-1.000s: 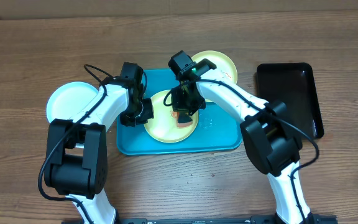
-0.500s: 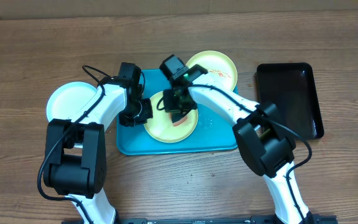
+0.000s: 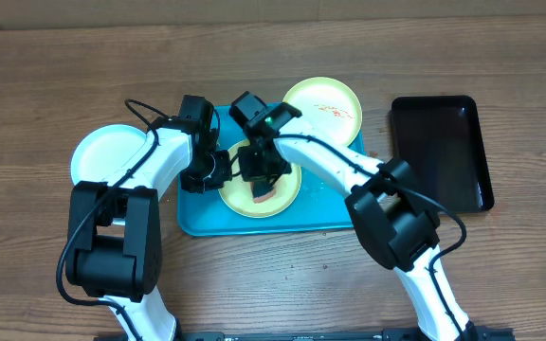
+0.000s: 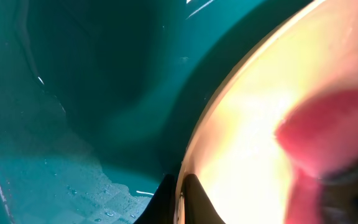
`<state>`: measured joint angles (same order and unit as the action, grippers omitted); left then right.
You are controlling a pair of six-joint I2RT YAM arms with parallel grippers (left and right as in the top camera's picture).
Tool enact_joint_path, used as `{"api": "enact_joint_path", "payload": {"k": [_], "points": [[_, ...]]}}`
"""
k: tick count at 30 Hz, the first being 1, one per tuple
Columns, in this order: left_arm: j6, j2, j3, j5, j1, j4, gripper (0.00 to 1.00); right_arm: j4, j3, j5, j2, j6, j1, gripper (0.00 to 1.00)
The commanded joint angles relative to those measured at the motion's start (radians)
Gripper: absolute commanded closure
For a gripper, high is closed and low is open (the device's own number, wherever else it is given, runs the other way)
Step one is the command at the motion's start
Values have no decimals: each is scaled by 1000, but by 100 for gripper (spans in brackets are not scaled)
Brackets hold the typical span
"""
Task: Clean dirty plates on tray and stack at the side
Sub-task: 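Scrub the yellow-green plate with the sponge while the left gripper holds it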
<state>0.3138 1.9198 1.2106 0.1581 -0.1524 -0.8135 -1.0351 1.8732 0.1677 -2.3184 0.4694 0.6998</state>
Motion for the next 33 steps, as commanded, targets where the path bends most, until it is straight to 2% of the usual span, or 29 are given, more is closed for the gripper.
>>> {"api": "enact_joint_path", "payload": {"k": [1, 8, 13, 18, 24, 29, 33], "points": [[-22, 37, -39, -68, 24, -2, 96, -60, 47, -124, -31, -37, -71, 96], [-22, 37, -39, -68, 72, -3, 96, -73, 58, -129, -31, -51, -106, 96], [-22, 37, -39, -56, 82, -2, 96, -58, 44, -79, -39, -49, -67, 96], [-22, 37, -39, -46, 82, 3, 96, -42, 10, 62, -63, -42, -15, 96], [-21, 37, -39, 34, 96, 33, 96, -11, 9, 286, -63, -46, 23, 96], [-21, 37, -39, 49, 115, 35, 96, -50, 9, 230, -63, -62, 34, 96], [-22, 37, -39, 49, 129, 26, 96, -109, 14, 135, -63, -61, -16, 96]]}}
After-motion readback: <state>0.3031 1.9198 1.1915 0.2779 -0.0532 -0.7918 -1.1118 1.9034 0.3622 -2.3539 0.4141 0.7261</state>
